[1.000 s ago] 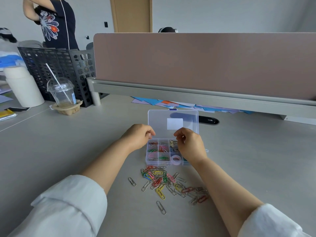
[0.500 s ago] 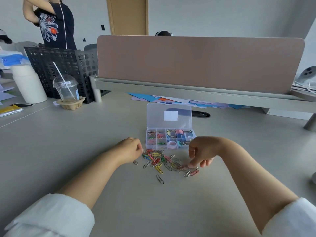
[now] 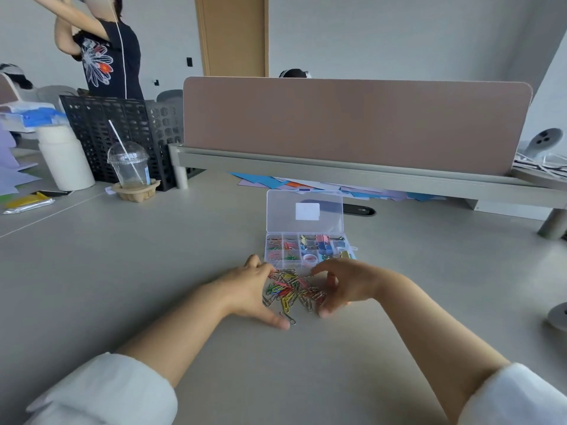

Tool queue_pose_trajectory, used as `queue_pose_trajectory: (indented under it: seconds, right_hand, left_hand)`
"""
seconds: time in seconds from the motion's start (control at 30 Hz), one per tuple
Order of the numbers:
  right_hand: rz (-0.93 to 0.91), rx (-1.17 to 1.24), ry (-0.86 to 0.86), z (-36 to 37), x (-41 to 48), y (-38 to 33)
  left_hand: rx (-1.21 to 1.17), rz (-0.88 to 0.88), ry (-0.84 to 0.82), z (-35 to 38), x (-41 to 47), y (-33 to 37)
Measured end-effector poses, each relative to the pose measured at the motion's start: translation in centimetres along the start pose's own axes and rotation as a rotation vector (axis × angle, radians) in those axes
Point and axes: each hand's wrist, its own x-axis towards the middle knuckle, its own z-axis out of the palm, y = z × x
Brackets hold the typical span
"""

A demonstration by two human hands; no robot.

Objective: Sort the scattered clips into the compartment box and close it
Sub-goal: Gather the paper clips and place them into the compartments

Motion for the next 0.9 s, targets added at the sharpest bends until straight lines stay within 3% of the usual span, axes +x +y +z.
queue_pose_trajectory:
  seconds: [0.13,0.6,0.9]
  right_hand:
    - [-0.062,0.035,0.130,1.0,1.7,-1.1]
    - [-0.111,0.140,0.162,0.9,4.2,-1.3]
    - [-0.106,0.101,0.201,0.3,4.4,-1.3]
  left_hand:
    - [-0.068,0.010,0.114,0.4,1.5,0.4]
    - [-0.195,0.062,0.166,-0.4,3.2,-0.3]
    - [-0.492,0.046,0.260,-0.1,3.1,-1.7]
